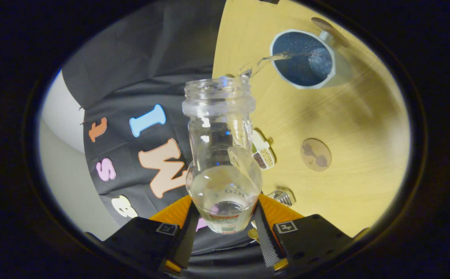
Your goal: Take the bottle from table, then pour the juice into the cup, finally place the bottle on the coaster
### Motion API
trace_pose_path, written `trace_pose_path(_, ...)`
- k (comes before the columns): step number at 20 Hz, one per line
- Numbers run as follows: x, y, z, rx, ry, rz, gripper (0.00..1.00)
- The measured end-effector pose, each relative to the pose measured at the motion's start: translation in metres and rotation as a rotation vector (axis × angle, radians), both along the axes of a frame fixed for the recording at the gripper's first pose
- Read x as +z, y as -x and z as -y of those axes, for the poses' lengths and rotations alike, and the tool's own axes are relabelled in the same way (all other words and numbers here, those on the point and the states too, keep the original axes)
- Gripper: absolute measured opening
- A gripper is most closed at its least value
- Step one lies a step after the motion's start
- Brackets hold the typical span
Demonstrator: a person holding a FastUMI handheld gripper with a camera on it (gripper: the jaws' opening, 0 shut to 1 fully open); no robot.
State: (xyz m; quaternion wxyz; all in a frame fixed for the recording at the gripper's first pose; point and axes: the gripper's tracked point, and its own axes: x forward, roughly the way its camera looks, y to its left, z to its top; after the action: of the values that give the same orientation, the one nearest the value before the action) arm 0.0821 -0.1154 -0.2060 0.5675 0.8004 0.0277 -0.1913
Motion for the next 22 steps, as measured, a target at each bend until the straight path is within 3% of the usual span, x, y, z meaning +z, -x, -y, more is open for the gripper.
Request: trace_pose_path(22, 0.012, -0.007, 0.005, -0.046, -0.056, 0.034, 0.75)
